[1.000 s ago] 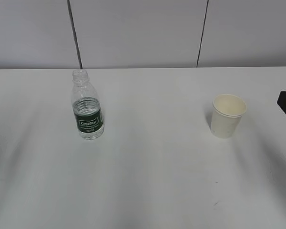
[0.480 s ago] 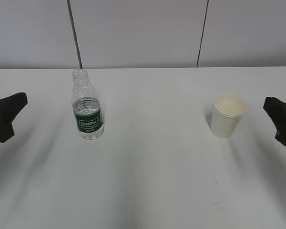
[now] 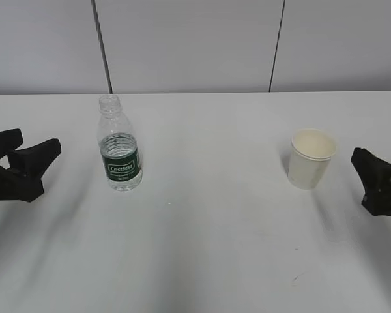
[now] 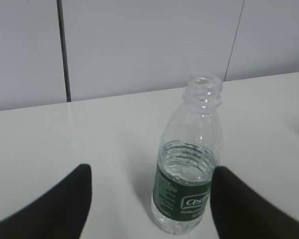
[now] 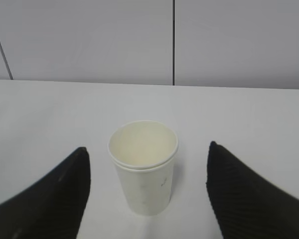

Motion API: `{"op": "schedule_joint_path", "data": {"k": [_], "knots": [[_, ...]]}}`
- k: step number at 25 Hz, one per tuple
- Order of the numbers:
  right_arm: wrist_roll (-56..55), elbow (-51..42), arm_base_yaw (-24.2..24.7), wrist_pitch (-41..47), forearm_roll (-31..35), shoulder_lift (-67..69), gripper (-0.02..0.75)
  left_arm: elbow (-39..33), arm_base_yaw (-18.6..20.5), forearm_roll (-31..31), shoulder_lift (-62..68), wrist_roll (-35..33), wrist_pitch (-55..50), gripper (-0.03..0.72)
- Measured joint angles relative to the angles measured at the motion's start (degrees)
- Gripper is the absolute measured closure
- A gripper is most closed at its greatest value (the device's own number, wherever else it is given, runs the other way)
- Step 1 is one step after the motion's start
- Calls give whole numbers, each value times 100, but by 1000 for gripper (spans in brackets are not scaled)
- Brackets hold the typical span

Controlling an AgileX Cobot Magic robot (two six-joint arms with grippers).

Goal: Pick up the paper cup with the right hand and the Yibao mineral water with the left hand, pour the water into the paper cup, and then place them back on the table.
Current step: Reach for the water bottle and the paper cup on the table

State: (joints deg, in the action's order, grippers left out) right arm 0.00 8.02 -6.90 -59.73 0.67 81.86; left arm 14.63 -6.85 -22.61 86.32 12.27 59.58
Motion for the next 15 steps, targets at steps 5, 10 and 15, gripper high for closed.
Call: {"op": "schedule_joint_path", "data": {"k": [5, 10, 15], "knots": [[-53, 28, 0, -491, 0, 1111, 169, 0, 0, -82, 112, -14, 162, 226], [-62, 176, 0, -505, 0, 1611, 169, 0, 0, -164, 114, -60, 216, 226], [-74, 333, 0, -561, 0, 1637, 169, 0, 0, -189, 147, -67, 226, 226]]}}
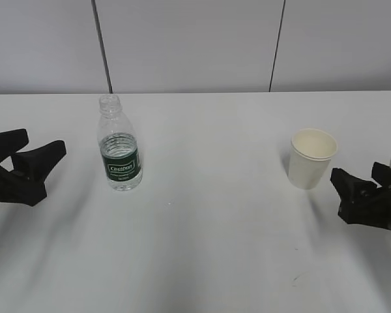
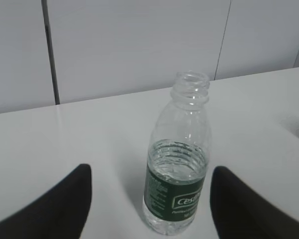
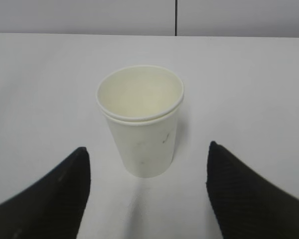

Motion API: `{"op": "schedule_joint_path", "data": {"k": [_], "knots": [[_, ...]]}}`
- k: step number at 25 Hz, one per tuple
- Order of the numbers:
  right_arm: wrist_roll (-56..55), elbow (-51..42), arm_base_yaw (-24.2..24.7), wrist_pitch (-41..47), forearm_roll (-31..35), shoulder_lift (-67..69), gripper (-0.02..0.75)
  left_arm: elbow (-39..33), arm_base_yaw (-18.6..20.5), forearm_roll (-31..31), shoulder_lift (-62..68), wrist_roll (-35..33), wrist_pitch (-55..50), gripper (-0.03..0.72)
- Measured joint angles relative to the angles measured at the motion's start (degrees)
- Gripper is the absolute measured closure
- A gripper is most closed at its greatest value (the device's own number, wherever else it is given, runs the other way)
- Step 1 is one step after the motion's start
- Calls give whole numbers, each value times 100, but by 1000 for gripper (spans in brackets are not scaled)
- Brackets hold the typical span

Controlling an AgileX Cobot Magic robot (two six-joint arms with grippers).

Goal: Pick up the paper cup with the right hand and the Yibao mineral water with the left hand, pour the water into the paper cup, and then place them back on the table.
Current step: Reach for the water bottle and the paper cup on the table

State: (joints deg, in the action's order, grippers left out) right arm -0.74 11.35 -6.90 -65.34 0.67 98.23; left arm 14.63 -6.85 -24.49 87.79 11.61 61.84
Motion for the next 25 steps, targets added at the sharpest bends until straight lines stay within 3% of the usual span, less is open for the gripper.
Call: {"op": "schedule_joint_path", "data": {"k": [15, 25], "knots": [[0, 28, 0, -12, -385, 2, 167, 1, 0, -16, 0, -18, 10, 226], [0, 113, 0, -23, -385, 128, 99, 1, 0, -16, 0, -18, 33, 226]]}}
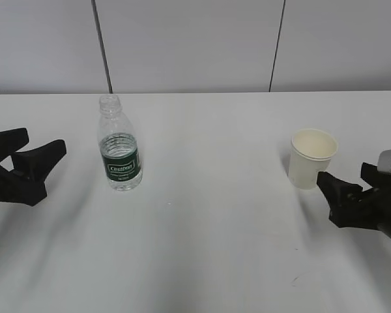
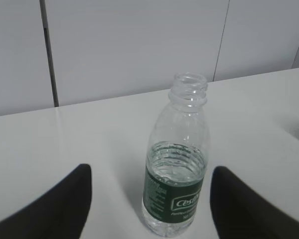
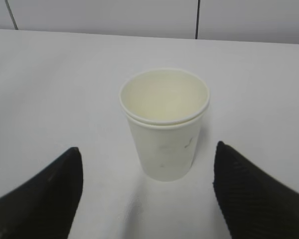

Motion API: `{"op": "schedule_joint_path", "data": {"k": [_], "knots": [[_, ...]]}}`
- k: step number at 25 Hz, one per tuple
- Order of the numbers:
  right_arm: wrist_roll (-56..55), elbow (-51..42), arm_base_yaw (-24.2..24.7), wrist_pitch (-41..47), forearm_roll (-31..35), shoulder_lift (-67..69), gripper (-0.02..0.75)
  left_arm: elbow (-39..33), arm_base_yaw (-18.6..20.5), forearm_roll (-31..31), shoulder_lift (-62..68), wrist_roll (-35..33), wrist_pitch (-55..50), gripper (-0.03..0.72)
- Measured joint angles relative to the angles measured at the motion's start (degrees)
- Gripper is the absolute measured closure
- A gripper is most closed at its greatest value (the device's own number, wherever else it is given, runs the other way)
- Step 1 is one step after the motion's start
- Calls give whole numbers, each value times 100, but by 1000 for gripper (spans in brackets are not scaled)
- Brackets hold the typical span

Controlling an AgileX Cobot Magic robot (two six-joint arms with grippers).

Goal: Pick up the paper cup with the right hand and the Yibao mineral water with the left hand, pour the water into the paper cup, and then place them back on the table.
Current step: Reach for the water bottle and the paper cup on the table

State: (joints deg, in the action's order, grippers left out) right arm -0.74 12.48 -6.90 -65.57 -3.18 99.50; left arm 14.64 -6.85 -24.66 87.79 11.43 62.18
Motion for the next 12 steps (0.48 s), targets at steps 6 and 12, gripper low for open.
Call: {"op": "schedule_joint_path", "data": {"k": [6, 12], "knots": [[0, 273, 0, 0, 0, 510, 97, 0, 0, 0, 0, 0, 33, 226], [0, 613, 0, 0, 46, 933, 97, 0, 0, 0, 0, 0, 37, 226]]}}
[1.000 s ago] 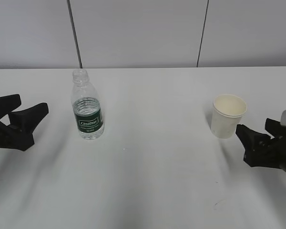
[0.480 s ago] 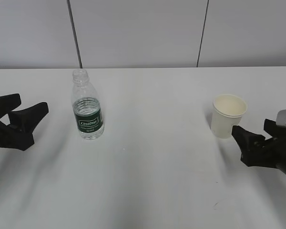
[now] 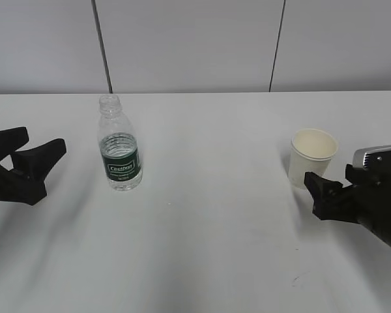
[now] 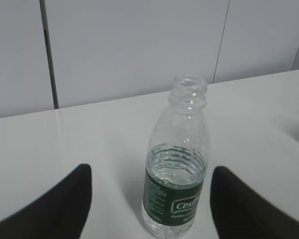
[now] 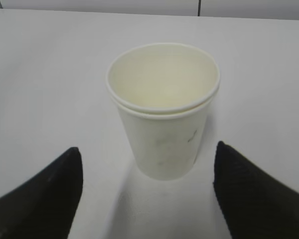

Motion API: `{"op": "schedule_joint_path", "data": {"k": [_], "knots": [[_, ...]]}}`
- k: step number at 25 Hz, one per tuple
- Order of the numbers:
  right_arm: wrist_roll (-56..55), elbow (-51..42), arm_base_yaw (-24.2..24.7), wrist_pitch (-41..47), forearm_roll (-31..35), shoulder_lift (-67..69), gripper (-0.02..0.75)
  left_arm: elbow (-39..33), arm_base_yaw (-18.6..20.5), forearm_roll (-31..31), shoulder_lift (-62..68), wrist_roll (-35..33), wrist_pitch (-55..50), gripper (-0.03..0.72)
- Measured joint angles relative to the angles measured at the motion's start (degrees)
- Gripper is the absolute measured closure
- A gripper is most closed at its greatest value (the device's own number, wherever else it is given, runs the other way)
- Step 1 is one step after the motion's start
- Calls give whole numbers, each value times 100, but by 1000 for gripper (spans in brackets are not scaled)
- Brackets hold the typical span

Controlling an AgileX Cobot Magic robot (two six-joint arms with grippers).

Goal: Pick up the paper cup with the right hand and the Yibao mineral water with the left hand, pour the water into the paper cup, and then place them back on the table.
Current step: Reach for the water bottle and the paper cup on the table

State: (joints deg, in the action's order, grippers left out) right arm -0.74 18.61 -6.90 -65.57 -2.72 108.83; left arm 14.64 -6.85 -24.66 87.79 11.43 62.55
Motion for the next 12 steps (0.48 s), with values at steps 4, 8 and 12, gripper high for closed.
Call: {"op": "schedule_joint_path", "data": {"k": [4, 8, 12], "knots": [[0, 309, 0, -10, 48, 301, 97, 0, 0, 0, 0, -5, 108, 226], [0, 605, 0, -10, 71, 565, 97, 0, 0, 0, 0, -5, 196, 226], [-86, 854, 0, -10, 81, 805, 97, 0, 0, 0, 0, -5, 257, 226]]}}
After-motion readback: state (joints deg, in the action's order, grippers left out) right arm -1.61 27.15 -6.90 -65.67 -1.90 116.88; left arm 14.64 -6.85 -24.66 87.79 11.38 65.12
